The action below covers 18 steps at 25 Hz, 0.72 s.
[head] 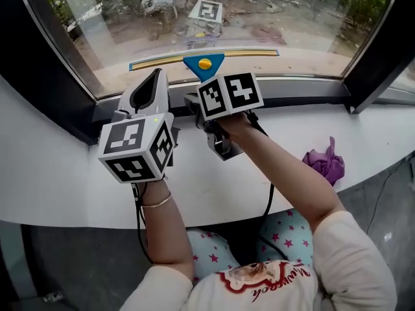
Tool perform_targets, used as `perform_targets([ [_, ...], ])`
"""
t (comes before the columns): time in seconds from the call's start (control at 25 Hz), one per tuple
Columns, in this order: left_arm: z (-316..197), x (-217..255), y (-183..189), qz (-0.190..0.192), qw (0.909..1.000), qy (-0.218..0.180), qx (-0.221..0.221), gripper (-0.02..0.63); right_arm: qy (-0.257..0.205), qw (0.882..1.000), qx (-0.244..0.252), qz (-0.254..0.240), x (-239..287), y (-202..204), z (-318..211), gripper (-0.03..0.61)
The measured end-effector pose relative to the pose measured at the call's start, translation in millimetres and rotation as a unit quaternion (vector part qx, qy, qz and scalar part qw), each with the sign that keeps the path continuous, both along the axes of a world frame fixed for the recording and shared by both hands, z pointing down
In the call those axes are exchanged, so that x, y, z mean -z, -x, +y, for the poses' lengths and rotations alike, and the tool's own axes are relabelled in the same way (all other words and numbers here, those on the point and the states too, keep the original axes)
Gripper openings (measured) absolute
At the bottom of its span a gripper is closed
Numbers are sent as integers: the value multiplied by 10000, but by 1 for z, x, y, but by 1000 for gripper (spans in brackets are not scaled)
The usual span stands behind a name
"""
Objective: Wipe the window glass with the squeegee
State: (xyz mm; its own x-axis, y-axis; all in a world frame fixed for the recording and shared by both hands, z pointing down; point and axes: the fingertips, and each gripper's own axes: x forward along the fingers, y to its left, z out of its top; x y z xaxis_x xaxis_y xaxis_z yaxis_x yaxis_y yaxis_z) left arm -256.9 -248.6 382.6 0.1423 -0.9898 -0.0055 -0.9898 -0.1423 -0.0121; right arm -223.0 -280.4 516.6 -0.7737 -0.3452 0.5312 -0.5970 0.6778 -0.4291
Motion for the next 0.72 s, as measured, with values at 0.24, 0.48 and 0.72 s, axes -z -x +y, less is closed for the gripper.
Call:
perform_targets([
  [0.24, -8, -11, 3, 34, 9995, 309, 64, 2, 92, 10000, 20, -28, 0, -1, 5, 26],
  [0.48, -11, -19, 4, -83, 9972, 730, 100, 2, 248, 9995, 91, -161, 1, 4, 11, 28],
  [0.72, -5, -16, 12, -161, 9974, 639, 285, 2, -77, 9999, 24, -107, 4, -1, 9, 28],
])
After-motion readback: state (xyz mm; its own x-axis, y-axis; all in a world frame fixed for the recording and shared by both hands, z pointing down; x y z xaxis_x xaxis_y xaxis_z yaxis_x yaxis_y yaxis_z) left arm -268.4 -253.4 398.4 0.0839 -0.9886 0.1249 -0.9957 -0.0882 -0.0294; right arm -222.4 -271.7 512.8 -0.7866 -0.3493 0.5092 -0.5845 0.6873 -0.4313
